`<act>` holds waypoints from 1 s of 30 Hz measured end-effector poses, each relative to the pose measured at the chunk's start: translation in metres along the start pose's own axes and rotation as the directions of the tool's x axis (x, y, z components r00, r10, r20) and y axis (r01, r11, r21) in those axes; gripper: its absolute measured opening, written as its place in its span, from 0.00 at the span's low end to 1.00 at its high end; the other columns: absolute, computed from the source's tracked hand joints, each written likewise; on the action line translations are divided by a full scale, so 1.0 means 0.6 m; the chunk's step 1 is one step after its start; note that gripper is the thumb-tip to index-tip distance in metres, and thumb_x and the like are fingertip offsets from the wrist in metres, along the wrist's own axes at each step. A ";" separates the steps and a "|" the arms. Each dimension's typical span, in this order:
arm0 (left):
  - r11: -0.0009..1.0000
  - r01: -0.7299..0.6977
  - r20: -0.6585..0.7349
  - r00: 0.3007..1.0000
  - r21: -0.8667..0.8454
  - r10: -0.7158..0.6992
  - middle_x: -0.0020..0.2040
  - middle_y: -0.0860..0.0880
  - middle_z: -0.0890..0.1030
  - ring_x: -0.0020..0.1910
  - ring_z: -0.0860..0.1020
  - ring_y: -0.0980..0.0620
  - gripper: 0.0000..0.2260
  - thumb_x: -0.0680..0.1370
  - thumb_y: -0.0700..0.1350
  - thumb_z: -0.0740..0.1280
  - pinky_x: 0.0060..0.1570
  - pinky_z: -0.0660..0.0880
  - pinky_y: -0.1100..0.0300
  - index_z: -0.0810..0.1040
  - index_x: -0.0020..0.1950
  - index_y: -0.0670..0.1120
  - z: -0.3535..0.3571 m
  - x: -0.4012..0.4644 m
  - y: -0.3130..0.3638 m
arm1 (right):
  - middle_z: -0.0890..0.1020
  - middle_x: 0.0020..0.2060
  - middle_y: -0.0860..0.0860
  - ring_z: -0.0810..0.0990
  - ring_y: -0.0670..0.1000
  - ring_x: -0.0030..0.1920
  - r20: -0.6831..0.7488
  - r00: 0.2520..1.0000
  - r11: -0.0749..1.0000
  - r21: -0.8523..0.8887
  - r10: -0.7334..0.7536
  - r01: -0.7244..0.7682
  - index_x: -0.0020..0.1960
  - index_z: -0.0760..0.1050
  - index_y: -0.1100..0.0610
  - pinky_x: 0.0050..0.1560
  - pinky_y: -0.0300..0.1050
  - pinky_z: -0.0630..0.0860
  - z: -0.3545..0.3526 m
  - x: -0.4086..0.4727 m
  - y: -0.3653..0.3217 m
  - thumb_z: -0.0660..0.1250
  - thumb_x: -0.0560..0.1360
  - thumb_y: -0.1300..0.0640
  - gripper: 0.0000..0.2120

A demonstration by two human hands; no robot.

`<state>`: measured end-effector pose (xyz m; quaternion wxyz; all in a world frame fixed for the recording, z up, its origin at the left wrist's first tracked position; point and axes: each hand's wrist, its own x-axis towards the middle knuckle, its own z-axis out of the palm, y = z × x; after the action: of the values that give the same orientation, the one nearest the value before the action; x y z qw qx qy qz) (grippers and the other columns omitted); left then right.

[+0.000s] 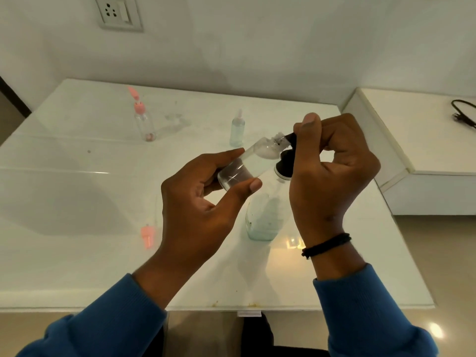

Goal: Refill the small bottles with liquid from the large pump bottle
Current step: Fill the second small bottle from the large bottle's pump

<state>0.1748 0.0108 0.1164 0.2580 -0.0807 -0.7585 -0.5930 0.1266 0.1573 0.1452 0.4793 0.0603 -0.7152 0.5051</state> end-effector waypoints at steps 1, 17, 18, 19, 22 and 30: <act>1.000 -0.001 0.002 1.000 -0.003 0.001 0.55 0.49 0.85 0.54 0.84 0.50 0.19 0.74 0.47 0.77 0.53 0.82 0.61 0.82 0.63 0.42 0.000 0.001 0.000 | 0.77 0.29 0.58 0.74 0.54 0.32 -0.003 1.000 1.000 -0.001 0.005 -0.005 0.32 0.75 0.65 0.35 0.41 0.69 -0.001 0.003 0.000 0.68 0.79 0.66 0.17; 1.000 0.007 0.005 1.000 -0.015 -0.007 0.55 0.48 0.85 0.54 0.84 0.49 0.19 0.74 0.45 0.78 0.54 0.82 0.59 0.82 0.63 0.41 0.001 0.000 -0.002 | 0.78 0.30 0.58 0.74 0.54 0.33 -0.016 1.000 1.000 -0.015 -0.006 0.006 0.33 0.76 0.67 0.35 0.40 0.70 0.003 -0.004 0.001 0.68 0.80 0.65 0.17; 1.000 0.012 0.004 1.000 -0.019 -0.012 0.55 0.48 0.85 0.54 0.84 0.49 0.19 0.74 0.46 0.78 0.54 0.82 0.58 0.82 0.63 0.41 0.001 -0.001 -0.002 | 0.77 0.30 0.58 0.74 0.54 0.32 -0.012 1.000 1.000 -0.016 -0.006 0.006 0.33 0.75 0.67 0.35 0.40 0.70 0.003 -0.004 0.002 0.68 0.80 0.65 0.17; 1.000 0.011 0.003 1.000 -0.020 -0.011 0.55 0.48 0.85 0.54 0.84 0.49 0.19 0.74 0.46 0.78 0.54 0.83 0.57 0.82 0.63 0.41 0.001 -0.001 -0.001 | 0.77 0.30 0.59 0.74 0.54 0.32 -0.010 1.000 1.000 -0.015 -0.009 0.009 0.32 0.75 0.66 0.35 0.41 0.69 0.002 -0.003 0.002 0.68 0.80 0.65 0.17; 1.000 0.004 0.007 1.000 -0.016 -0.004 0.55 0.48 0.85 0.54 0.84 0.50 0.19 0.74 0.46 0.78 0.54 0.82 0.59 0.82 0.62 0.41 0.001 0.000 0.001 | 0.76 0.29 0.58 0.72 0.52 0.32 -0.024 1.000 1.000 -0.018 -0.012 0.012 0.32 0.74 0.66 0.35 0.39 0.68 -0.002 0.006 0.002 0.68 0.79 0.65 0.17; 0.999 0.030 -0.006 1.000 -0.033 -0.030 0.55 0.47 0.85 0.54 0.85 0.48 0.19 0.73 0.45 0.78 0.54 0.83 0.54 0.82 0.62 0.41 0.004 -0.001 -0.002 | 0.76 0.29 0.57 0.72 0.52 0.32 -0.004 1.000 1.000 -0.013 -0.016 0.016 0.33 0.75 0.64 0.36 0.35 0.67 0.001 0.002 0.001 0.68 0.79 0.65 0.16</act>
<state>0.1738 0.0129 0.1148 0.2502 -0.0717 -0.7490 -0.6093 0.1251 0.1576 0.1454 0.4852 0.0619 -0.7171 0.4965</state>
